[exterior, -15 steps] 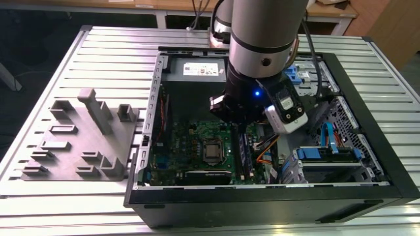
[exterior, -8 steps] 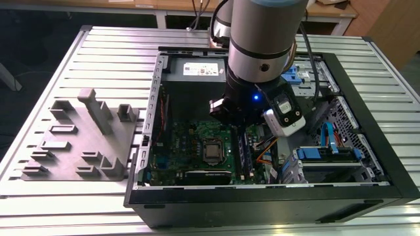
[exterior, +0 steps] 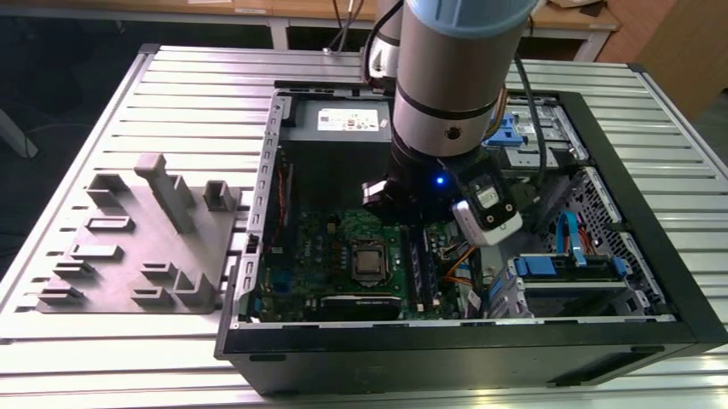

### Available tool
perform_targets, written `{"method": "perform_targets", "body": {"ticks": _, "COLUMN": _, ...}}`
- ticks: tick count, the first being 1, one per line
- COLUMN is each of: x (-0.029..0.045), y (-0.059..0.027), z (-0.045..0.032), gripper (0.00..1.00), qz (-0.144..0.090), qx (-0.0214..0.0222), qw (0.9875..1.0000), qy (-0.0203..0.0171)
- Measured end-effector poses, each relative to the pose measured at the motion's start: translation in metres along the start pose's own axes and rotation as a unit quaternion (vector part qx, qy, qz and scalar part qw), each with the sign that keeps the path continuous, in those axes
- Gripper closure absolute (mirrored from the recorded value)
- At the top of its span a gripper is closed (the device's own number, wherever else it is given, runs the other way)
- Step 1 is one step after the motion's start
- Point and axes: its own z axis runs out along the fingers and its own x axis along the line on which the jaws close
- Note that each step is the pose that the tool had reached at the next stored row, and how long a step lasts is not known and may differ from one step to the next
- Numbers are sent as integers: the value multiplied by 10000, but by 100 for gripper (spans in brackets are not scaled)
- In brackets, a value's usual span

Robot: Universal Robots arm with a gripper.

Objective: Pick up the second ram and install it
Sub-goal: 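Insert the second ram into the second slot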

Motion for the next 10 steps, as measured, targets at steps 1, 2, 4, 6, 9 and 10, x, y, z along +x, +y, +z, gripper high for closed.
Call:
{"method": "perform_targets", "body": {"ticks": 1, "x": 0, "y": -1, "z": 13, "gripper": 92, "qz": 0, "qx": -1, "qw": 10000, "qy": 0}}
{"method": "perform_targets", "body": {"ticks": 2, "x": -3, "y": -1, "z": 24, "gripper": 92, "qz": -1, "qx": 0, "qw": 10000, "qy": 0}}
{"method": "perform_targets", "body": {"ticks": 4, "x": -10, "y": -2, "z": 44, "gripper": 92, "qz": 0, "qx": 0, "qw": 10000, "qy": 0}}
{"method": "perform_targets", "body": {"ticks": 6, "x": -18, "y": -3, "z": 58, "gripper": 92, "qz": 0, "qx": 0, "qw": 10000, "qy": 0}}
{"method": "perform_targets", "body": {"ticks": 9, "x": -37, "y": -2, "z": 69, "gripper": 92, "qz": 0, "qx": 1, "qw": 10000, "qy": 0}}
{"method": "perform_targets", "body": {"ticks": 10, "x": -45, "y": -2, "z": 73, "gripper": 92, "qz": 0, "qx": 0, "qw": 10000, "qy": 0}}
